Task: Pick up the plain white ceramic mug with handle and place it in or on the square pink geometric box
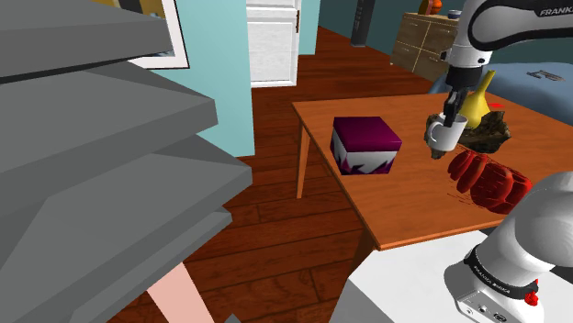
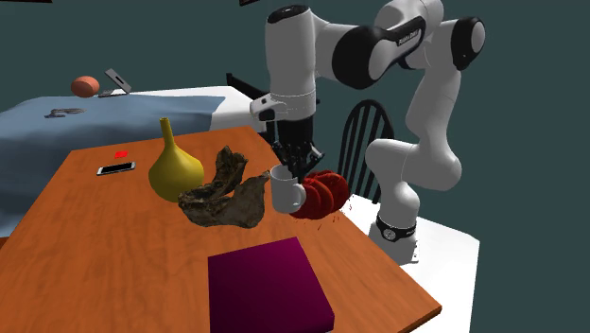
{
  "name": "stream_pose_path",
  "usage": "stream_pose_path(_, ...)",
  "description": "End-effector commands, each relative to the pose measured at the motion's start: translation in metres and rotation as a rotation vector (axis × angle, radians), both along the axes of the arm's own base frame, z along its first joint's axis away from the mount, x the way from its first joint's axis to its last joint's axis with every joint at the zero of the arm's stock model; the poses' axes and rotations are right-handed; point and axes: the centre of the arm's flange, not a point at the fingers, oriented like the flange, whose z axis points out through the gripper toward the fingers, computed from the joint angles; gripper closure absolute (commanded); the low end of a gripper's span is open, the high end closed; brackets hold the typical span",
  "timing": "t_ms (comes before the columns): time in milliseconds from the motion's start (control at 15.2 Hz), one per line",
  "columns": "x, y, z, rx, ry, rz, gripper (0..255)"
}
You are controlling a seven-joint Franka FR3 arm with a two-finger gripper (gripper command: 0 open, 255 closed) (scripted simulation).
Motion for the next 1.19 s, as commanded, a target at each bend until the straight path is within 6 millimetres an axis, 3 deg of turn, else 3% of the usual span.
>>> stream_pose_path(0, -0.001, 0.0, 0.011, 0.0, 0.0, 0.0, 255)
stream_pose_path(990, -0.001, 0.0, 0.09, 0.0, 0.0, 0.0, 255)
stream_pose_path(1122, 0.021, 0.014, 0.095, 0.0, 0.0, 0.0, 255)
